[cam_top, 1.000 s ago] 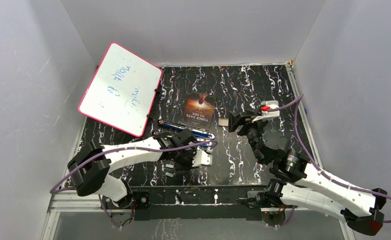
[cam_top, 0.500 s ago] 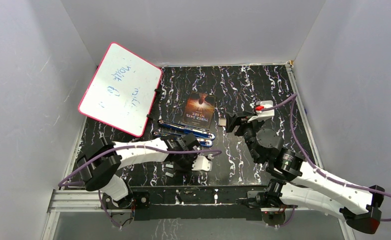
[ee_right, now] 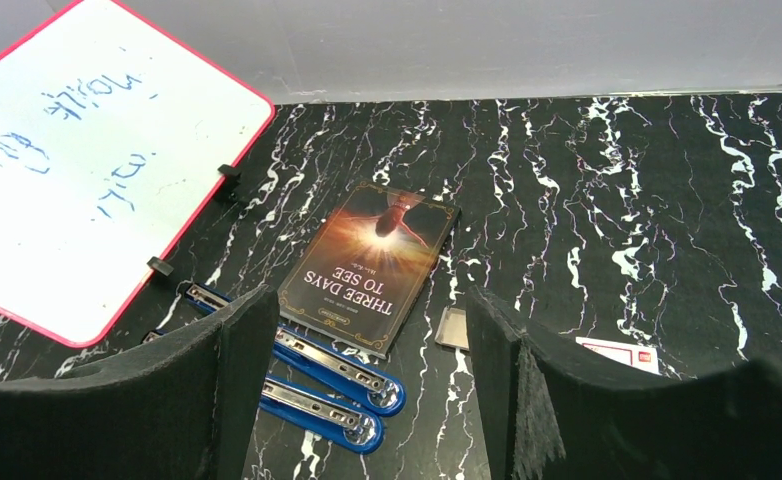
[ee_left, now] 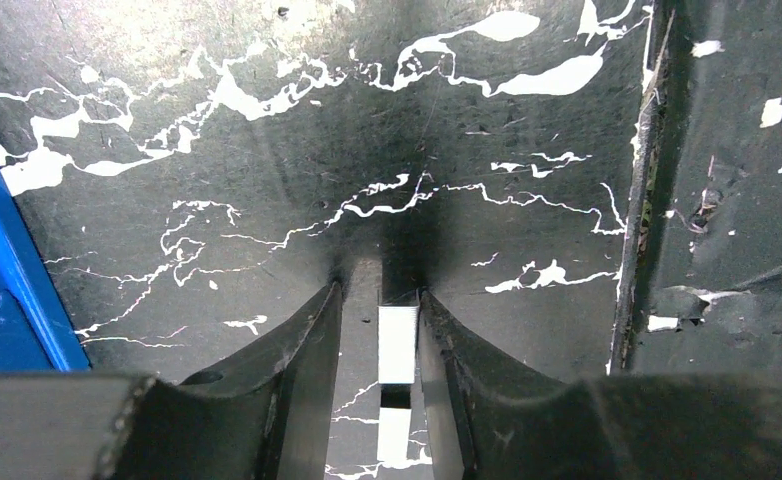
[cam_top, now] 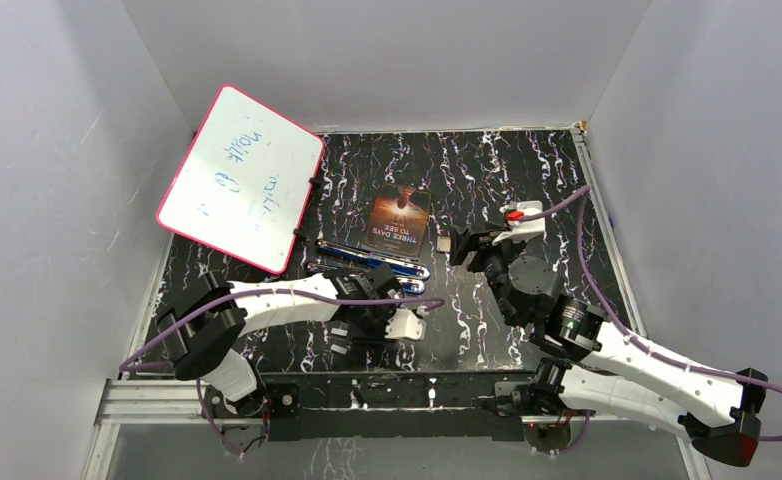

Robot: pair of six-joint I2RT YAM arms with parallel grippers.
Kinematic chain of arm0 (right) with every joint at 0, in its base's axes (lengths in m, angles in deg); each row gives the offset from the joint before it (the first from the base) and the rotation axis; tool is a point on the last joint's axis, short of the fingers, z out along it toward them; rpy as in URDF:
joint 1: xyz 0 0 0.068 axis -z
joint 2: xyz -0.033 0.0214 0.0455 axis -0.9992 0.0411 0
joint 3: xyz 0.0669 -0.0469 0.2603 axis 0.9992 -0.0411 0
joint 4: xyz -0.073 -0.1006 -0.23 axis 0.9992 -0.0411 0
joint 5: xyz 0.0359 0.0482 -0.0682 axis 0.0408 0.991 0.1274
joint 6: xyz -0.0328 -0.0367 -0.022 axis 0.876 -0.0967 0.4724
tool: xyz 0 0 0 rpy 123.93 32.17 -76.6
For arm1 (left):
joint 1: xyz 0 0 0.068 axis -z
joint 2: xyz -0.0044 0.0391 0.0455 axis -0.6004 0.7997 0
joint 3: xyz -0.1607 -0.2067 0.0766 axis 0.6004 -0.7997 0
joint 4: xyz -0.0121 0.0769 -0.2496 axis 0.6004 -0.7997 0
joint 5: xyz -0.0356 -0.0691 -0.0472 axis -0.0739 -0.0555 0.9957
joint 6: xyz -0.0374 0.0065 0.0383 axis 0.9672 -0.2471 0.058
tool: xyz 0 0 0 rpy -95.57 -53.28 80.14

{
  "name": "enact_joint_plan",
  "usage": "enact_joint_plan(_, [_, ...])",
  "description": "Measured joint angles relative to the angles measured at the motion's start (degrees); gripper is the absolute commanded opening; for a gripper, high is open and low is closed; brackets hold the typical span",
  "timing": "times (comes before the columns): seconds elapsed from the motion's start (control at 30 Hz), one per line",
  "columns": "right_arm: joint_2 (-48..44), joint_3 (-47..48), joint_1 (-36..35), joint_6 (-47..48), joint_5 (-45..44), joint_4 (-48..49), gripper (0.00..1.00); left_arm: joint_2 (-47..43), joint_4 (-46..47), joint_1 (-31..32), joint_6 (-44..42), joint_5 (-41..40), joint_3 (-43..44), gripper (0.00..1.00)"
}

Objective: Load the staples into the stapler

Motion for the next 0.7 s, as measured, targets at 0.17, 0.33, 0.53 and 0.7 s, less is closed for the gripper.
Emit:
enact_joint_plan(0.17, [-0.02,0.0,0.0,-0.02,0.0,0.0,0.77,0.24,0.22,-0.02,0.17,-0.07,0.31,0.44])
enact_joint_plan(0.33, [0.04,0.0,0.0,-0.02,-0.04,0.0,0.77,-0.04,0.66,-0.02,0.55,0.11,0.31,0.49])
enact_joint_plan(0.53, [0.57,0.0,0.0,-0.02,0.0,0.02,0.77,-4.68,2.43,0.0,2.6,0.2,0.24,0.61])
enact_joint_plan(0.7, [1.11,0.0,0.0,0.07,-0.02,0.07,0.75,-16.57,9.25,-1.22,6.97,0.98,0.22,0.62])
